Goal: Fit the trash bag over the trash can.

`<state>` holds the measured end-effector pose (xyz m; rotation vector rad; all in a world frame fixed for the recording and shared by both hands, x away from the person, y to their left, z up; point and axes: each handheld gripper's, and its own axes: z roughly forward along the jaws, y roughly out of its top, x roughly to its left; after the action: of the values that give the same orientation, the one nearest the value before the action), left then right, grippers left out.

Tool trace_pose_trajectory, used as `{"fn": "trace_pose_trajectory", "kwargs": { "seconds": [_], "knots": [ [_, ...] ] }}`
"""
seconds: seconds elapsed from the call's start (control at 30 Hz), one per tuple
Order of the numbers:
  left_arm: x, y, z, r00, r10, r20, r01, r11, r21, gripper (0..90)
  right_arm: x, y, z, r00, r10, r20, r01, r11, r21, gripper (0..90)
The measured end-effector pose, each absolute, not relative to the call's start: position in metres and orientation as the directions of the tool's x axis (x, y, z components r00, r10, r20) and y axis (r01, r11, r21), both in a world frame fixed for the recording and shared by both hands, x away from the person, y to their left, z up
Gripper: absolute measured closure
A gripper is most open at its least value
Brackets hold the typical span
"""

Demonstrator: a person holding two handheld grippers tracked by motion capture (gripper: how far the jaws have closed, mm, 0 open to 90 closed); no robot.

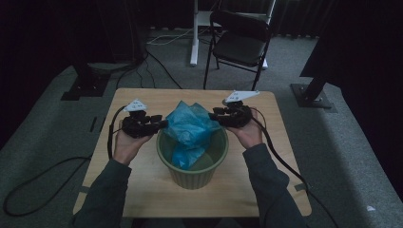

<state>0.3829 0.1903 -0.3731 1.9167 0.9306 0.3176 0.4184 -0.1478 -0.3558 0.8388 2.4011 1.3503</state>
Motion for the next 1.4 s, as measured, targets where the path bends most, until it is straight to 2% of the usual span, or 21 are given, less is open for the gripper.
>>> {"fn": "trace_pose_trajectory", "kwargs": {
  "seconds": [0.1, 0.13, 0.17, 0.27, 0.43, 0.77, 1.23, 1.4],
  "knots": [
    [0.383, 0.187, -0.372, 0.681, 0.716, -0.156, 0.472, -0.265, 0.841, 66.2, 0.422, -0.147, -0.357, -0.801, 0.595, 0.069, 0.373, 0.405, 0.835, 69.6],
    [0.383, 0.186, -0.372, 0.681, 0.716, -0.154, 0.471, -0.267, 0.841, 70.5, 0.423, -0.147, -0.358, -0.803, 0.591, 0.077, 0.382, 0.411, 0.828, 77.7],
    [0.382, 0.186, -0.371, 0.681, 0.715, -0.157, 0.47, -0.263, 0.843, 73.5, 0.423, -0.147, -0.358, -0.803, 0.59, 0.077, 0.382, 0.412, 0.827, 81.9],
    [0.38, 0.187, -0.37, 0.691, 0.702, -0.172, 0.464, -0.248, 0.85, 80.5, 0.42, -0.15, -0.356, -0.806, 0.588, 0.066, 0.368, 0.411, 0.834, 89.4],
    [0.375, 0.193, -0.368, 0.683, 0.712, -0.161, 0.449, -0.235, 0.862, 86.7, 0.413, -0.158, -0.353, -0.809, 0.586, 0.046, 0.345, 0.41, 0.844, 90.0],
    [0.355, 0.207, -0.373, 0.684, 0.716, -0.141, 0.433, -0.243, 0.868, 88.2, 0.388, -0.17, -0.353, -0.813, 0.582, -0.026, 0.304, 0.463, 0.833, 90.0],
    [0.325, 0.218, -0.387, 0.691, 0.713, -0.119, 0.415, -0.258, 0.872, 88.1, 0.351, -0.205, -0.371, -0.825, 0.565, -0.005, 0.316, 0.469, 0.824, 90.0],
    [0.313, 0.216, -0.397, 0.71, 0.694, -0.124, 0.422, -0.278, 0.863, 88.0, 0.341, -0.209, -0.379, -0.849, 0.526, 0.047, 0.336, 0.47, 0.816, 90.0]
  ]
}}
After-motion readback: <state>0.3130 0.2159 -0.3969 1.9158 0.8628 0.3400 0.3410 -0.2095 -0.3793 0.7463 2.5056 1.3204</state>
